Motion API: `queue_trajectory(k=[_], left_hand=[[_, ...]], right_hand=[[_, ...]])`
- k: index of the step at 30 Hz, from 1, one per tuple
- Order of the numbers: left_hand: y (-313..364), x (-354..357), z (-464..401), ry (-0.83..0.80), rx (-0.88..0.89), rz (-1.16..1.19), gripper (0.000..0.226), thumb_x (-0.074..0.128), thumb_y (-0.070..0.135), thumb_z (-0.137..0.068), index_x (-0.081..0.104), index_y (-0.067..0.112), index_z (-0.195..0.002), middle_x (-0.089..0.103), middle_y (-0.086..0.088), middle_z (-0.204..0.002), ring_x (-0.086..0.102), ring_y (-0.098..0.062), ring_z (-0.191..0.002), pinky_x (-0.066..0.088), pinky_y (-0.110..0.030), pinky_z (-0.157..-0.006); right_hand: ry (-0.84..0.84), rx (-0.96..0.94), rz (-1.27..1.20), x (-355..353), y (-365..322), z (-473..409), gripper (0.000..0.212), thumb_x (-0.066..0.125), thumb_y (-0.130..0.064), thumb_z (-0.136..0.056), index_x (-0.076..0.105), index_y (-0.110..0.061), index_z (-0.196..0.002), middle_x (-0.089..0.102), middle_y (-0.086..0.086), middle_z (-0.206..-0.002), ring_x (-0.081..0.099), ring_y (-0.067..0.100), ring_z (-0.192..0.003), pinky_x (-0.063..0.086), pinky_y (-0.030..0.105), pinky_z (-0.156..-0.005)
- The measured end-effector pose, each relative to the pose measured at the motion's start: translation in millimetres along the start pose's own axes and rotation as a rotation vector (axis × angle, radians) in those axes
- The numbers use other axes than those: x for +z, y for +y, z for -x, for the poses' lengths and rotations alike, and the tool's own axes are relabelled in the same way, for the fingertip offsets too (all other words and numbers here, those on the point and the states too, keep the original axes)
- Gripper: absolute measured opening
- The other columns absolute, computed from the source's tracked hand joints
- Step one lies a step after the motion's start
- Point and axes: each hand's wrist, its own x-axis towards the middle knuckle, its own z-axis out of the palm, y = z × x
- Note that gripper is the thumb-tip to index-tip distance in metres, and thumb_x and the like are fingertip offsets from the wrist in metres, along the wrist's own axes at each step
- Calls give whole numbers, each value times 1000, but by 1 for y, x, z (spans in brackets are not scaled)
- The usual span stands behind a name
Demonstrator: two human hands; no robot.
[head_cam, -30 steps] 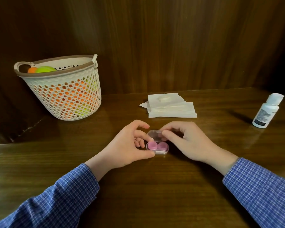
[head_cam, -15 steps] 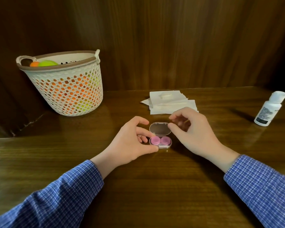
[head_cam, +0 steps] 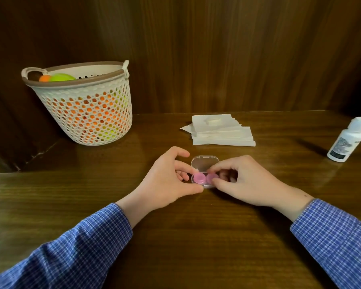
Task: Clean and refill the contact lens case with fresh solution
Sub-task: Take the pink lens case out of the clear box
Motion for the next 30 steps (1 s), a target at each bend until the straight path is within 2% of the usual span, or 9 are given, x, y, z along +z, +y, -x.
queue_trajectory(k=[2,7,14,19,21,23,27,30], left_hand=[[0,0,0,3,-1,-4,84,96,33,-69,49,31,-138,78,16,-102,71,0,-91,58,-14,-73],[-1,1,0,4,3,-16,84,96,35,-69,49,31,-138,78,17,-102,70,2,-91,56,-12,-71],[1,1,1,-1,-6,-19,83,95,34,-70,49,30,-139,78,16,-103,70,2,-91,57,-13,-72],[1,1,1,2,-10,-13,81,95,33,-71,49,30,-138,77,16,-102,71,-2,-91,58,-16,-72],[1,2,1,4,-7,-13,81,95,34,-71,50,31,-137,77,16,-102,70,-1,-91,58,-15,-72],[1,2,0,6,-3,-21,81,95,35,-70,50,31,-137,78,16,-101,70,1,-90,57,-14,-71],[1,1,-1,6,-1,-24,81,95,35,-70,50,31,-137,78,16,-101,71,1,-91,57,-13,-71],[1,1,-1,9,2,-20,80,95,34,-71,50,30,-137,78,16,-100,71,1,-90,57,-13,-71]], right_hand=[[1,29,-51,-1,0,-1,9,74,-34,-93,76,-40,-98,69,-23,-84,60,-4,-69,45,8,-60],[-30,88,-148,-2,-1,-5,7,78,-28,-90,74,-34,-90,68,-16,-69,58,-1,-59,48,11,-59],[13,122,-105,0,-4,-4,10,80,-30,-87,72,-35,-89,69,-11,-80,59,-4,-65,46,9,-55],[34,141,-50,0,-9,-3,11,80,-34,-87,70,-40,-87,68,-13,-84,59,-16,-68,42,3,-53],[33,134,-7,-1,-12,-3,8,79,-38,-87,72,-42,-87,67,-18,-86,60,-15,-77,44,4,-55],[30,129,67,-2,-13,-4,4,76,-42,-89,75,-41,-94,65,-21,-92,62,-2,-82,44,10,-60],[21,64,193,-4,-14,-1,21,65,-46,-96,78,-38,-111,63,-16,-97,59,6,-88,51,23,-76],[23,12,287,-4,-15,1,25,59,-45,-99,75,-37,-118,62,-15,-100,58,4,-90,55,27,-81]])
